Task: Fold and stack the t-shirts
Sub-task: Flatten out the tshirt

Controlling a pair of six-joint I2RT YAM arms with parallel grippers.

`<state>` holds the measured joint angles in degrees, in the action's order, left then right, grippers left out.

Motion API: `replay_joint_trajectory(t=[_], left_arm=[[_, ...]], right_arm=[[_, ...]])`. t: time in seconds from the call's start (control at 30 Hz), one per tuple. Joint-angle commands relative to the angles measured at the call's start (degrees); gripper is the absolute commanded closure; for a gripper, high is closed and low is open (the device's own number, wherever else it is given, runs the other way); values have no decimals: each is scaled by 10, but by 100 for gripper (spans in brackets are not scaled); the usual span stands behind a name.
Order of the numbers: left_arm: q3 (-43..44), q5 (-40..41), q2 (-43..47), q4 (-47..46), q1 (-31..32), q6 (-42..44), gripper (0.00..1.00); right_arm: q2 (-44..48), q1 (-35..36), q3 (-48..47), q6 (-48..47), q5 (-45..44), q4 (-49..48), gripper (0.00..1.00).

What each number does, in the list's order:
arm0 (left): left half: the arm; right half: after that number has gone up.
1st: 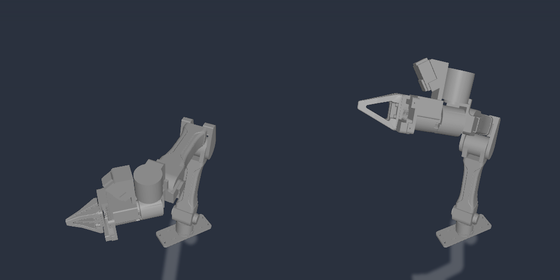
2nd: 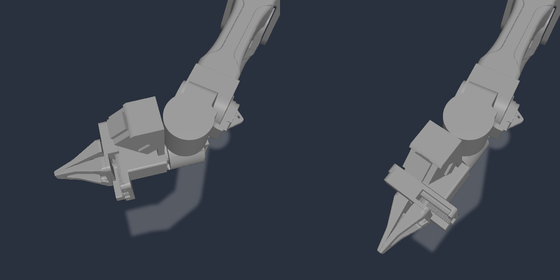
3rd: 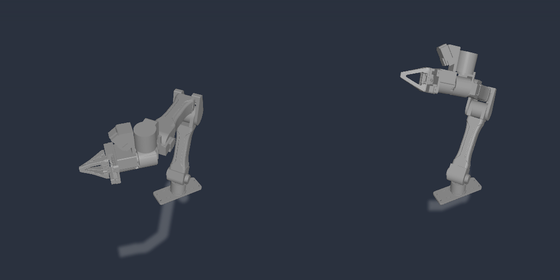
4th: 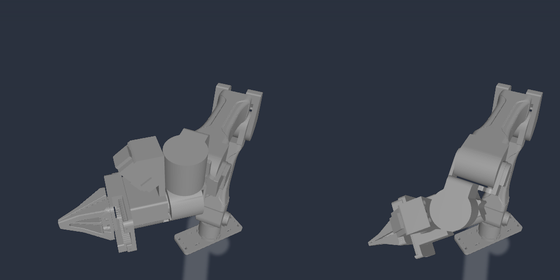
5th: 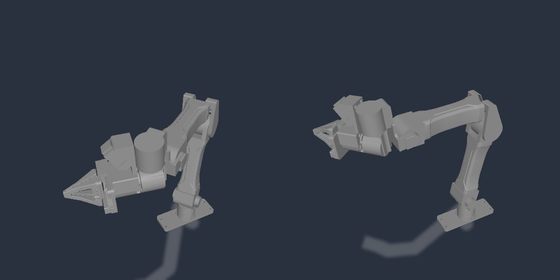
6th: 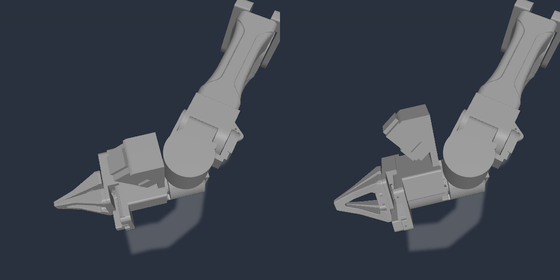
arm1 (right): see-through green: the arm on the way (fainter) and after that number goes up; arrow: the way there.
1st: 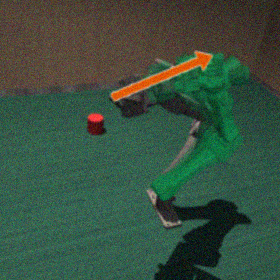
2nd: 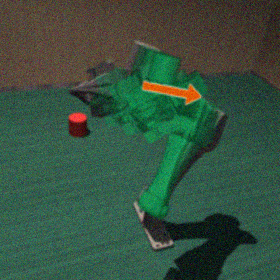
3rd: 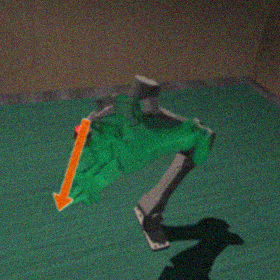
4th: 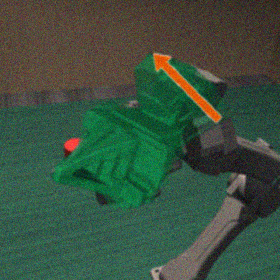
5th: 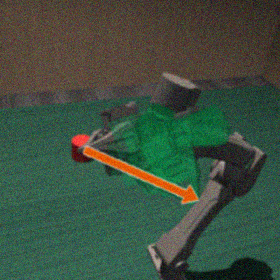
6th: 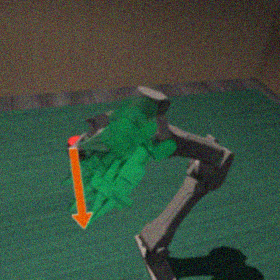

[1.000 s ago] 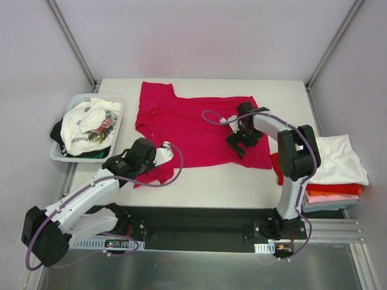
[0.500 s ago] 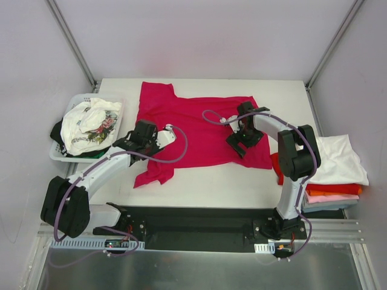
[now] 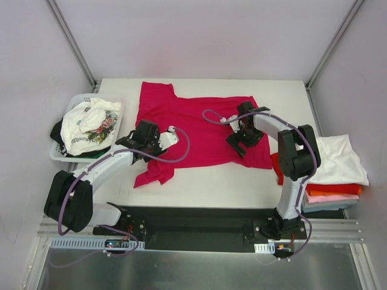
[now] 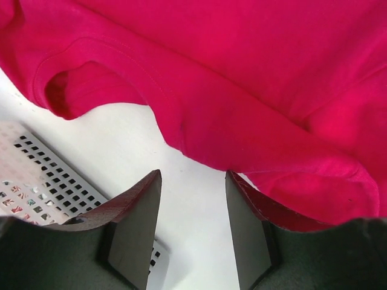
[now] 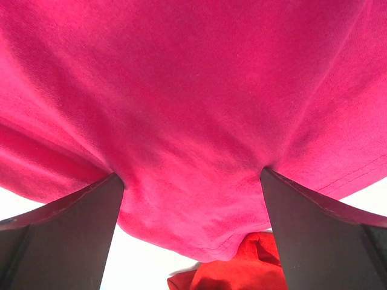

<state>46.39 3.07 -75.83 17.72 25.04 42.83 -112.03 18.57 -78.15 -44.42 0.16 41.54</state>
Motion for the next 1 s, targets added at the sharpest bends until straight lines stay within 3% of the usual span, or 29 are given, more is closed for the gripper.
replay_joint_trajectory(t=[0.0, 0.47, 0.97], left_arm=[[-8, -29, -9, -5, -3, -9, 53], [-39, -29, 11, -6, -3, -15, 51], [12, -60, -76, -10, -3, -6, 57]], right_arm=[[-2, -7, -14, -8, -21, 13, 0], [-6, -10, -18, -8, -18, 14, 0], [-2, -10, -15, -8, -16, 16, 0]])
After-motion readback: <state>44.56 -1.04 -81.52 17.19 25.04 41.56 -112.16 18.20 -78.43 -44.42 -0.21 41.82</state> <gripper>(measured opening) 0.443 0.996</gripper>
